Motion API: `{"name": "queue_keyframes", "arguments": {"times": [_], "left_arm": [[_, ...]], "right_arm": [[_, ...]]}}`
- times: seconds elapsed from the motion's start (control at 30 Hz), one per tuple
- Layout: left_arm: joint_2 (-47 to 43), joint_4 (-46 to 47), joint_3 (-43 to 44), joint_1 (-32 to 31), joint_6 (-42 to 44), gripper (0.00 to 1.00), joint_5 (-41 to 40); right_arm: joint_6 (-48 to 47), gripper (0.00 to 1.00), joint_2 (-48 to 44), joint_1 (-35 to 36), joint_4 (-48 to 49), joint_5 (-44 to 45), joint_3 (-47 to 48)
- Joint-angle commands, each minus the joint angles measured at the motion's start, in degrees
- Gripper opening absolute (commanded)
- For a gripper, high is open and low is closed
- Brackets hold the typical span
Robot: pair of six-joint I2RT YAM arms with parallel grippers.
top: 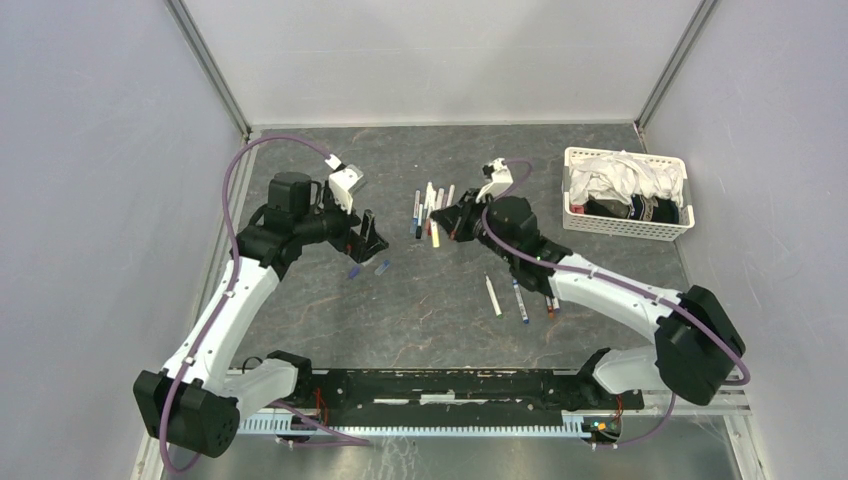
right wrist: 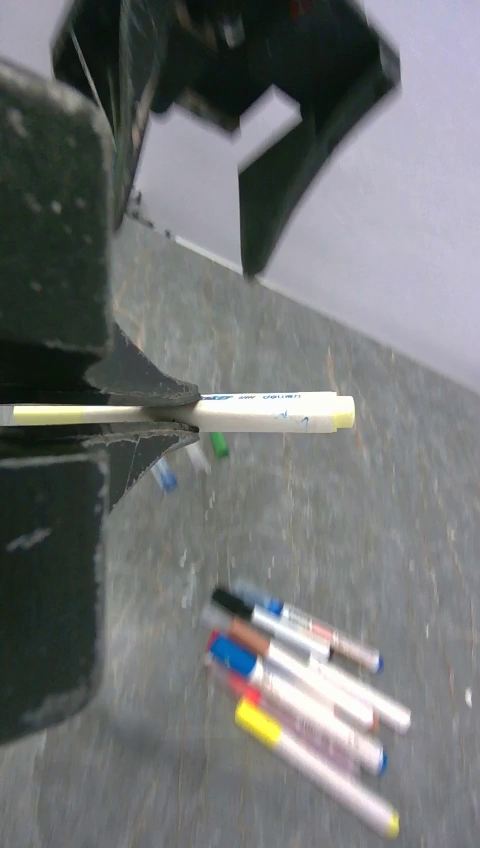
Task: Open the pen caps
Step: Pick up the pen from the center of the board.
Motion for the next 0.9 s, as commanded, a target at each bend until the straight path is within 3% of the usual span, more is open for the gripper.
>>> {"name": "queue_keyframes", "arguments": {"times": [0.0,0.2,0.4,0.73,0.87], "left_arm": [[0.0,9.5,-1.5,0.2,-10.4,1.00,10.4],[1.6,11.2,-1.1,0.1,-14.0,1.00,17.0],[3.1,12.2,-1.4,-0.4,-15.0,0.96,22.4],[7.2,12.2,-1.2,-3.0,-14.4,0.78,27.6],[8.1,12.3,-0.4,-4.5,-14.4,0.64,27.4]], "right_arm": [[4.5,0.00,-2.8,6.4,9.6,9.4,-1.1],[4.9,0.00,-3.0,12.1,11.8,16.8,0.5],[5.8,0.00,-1.4,14.9,14.2,19.0,1.9],[4.9,0.00,-0.4,16.5,14.7,20.7,2.7],[4.9,0.00,0.1,17.1,15.8,21.4,2.4]]}}
